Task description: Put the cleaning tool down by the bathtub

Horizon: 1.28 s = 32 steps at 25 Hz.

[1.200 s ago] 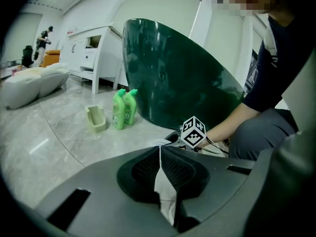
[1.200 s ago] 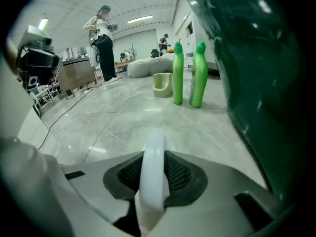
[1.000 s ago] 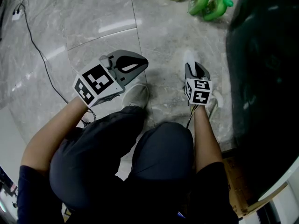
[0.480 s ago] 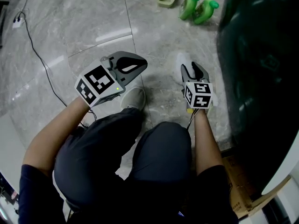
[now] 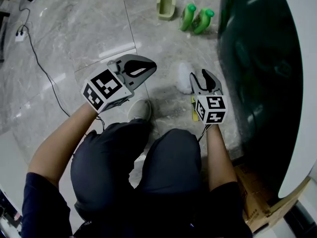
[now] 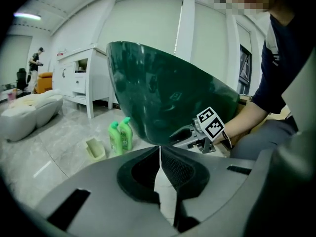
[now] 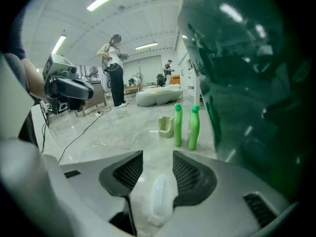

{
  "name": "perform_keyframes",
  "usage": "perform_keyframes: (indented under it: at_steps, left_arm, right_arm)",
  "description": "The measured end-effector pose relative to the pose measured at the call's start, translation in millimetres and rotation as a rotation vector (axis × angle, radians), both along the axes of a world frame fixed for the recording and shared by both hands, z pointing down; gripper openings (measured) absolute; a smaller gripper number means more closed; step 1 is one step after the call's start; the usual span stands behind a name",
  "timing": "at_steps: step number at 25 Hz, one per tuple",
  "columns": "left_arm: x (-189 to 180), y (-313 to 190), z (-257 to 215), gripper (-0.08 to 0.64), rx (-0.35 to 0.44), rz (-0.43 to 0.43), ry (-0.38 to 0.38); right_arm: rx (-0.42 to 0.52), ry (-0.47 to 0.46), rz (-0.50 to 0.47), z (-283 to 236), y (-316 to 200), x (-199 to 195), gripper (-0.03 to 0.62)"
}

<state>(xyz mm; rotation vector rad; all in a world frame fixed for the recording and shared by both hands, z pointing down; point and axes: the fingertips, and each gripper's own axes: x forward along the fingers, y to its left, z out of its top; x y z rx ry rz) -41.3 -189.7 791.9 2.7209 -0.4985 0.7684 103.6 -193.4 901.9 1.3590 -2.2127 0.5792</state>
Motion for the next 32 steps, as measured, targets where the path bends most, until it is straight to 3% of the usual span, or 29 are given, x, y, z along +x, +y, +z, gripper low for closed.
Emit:
perform_keyframes:
  at_steps: [9,24,32]
  left_arm:
    - [21.7,-20.4,-90.1,0.034,0.008,0.047,0.009]
    - [67.8,-30.0,-361.8,0.034,0.077,0.118,0.070]
    - [80.2,-45.1,-497.8,0.034,0.109,0.106,0.154]
  right_arm:
    - [0.057,0.019,0.015,-121.1,5.3,15.5,0.178]
    - [0.143,-0.063,0.153,-423.0,13.9,22.7,0.178]
    - [0.214,-0.062,0.240,-573.0,18.7,34.4,0.178]
